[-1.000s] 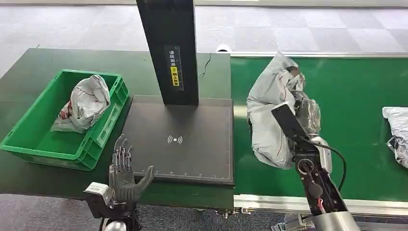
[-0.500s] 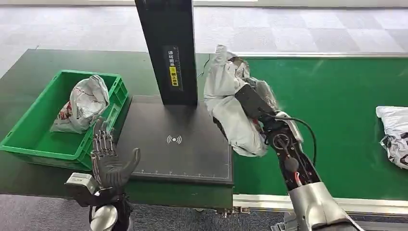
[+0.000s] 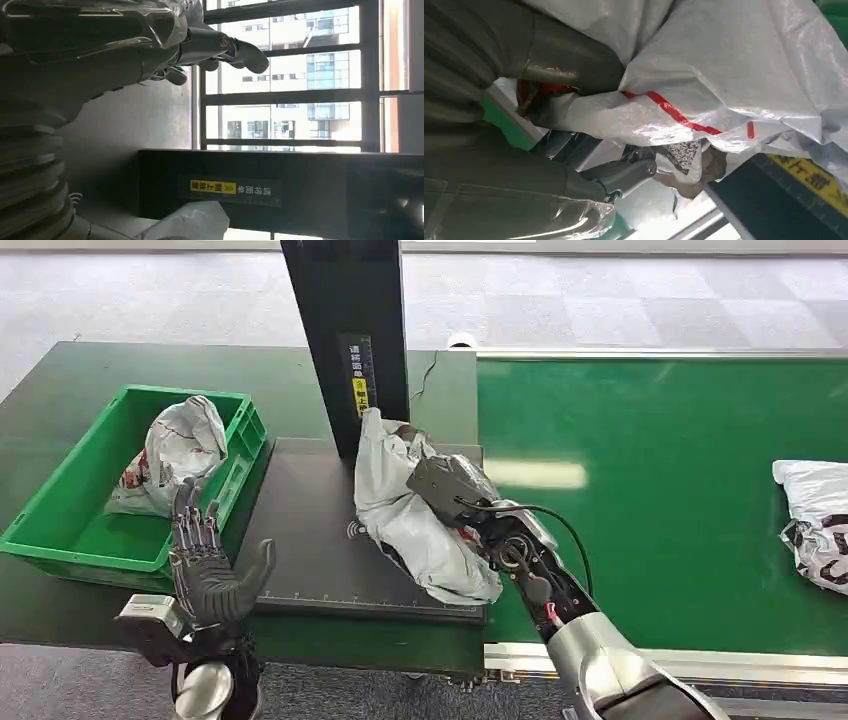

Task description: Moved the parcel from conveyor to table for the left to box.

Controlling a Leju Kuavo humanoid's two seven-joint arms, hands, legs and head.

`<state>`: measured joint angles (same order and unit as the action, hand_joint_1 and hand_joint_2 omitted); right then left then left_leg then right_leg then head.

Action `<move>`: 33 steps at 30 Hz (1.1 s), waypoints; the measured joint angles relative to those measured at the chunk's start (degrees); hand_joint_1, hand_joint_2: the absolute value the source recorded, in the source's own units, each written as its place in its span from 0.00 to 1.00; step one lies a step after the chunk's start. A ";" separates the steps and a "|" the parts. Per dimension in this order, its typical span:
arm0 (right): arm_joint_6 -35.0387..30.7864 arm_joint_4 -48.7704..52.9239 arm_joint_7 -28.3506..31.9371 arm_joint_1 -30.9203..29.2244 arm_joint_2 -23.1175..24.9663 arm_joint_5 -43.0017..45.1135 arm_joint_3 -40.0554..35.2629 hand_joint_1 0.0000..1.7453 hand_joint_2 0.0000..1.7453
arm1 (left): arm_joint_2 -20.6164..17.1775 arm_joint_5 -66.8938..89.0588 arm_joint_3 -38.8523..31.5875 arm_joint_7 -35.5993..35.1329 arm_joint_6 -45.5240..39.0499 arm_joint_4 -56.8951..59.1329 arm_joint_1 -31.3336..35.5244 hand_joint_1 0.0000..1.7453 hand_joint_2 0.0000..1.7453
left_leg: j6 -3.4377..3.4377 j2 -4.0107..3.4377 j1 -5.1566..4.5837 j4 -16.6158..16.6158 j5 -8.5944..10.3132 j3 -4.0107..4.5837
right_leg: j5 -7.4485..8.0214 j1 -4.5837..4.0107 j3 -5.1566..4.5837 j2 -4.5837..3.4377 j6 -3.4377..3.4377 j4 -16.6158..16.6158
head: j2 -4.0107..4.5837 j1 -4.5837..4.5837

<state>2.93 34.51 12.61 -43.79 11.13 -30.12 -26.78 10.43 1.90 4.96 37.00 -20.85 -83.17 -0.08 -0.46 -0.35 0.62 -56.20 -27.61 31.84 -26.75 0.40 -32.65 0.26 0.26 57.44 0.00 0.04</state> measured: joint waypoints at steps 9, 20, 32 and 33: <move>-2.31 -4.61 -3.65 -0.69 1.22 -1.64 -1.99 0.00 1.00 | 0.15 1.09 0.28 -1.33 -0.02 0.00 -0.01 0.00 1.00 | 0.00 0.01 -0.01 -0.01 0.00 0.01 | 0.00 0.01 -0.01 0.00 0.00 0.00 | 0.00 -0.02; -8.42 -1.99 13.06 0.89 0.92 1.55 -1.36 0.00 1.00 | 0.74 9.46 4.21 -1.62 -2.40 1.79 1.32 0.00 1.00 | 0.00 0.00 -0.01 -0.02 0.00 0.00 | 0.00 0.01 -0.06 -0.01 0.00 -0.01 | 0.00 -0.02; -10.60 29.41 19.50 14.12 -2.87 10.19 6.39 0.00 1.00 | 0.63 26.15 12.98 -5.86 -0.35 15.74 13.94 0.00 1.00 | 0.01 0.01 -0.03 -0.05 -0.01 0.01 | 0.02 0.03 -0.08 0.03 0.01 -0.03 | 0.00 0.00; -10.91 32.12 19.45 15.44 -3.32 10.34 6.98 0.00 1.00 | 0.61 27.46 13.47 -6.45 0.22 17.62 15.33 0.00 1.00 | 0.01 0.06 -0.03 -0.05 -0.01 0.02 | 0.02 0.03 -0.09 0.04 0.01 -0.03 | 0.00 0.00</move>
<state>-7.98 66.63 32.06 -28.35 7.80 -19.78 -19.80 11.04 29.36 18.43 30.55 -20.63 -65.54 15.25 -0.45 -0.29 0.59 -56.25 -27.62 31.85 -26.73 0.43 -32.73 0.29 0.27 57.42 0.00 0.04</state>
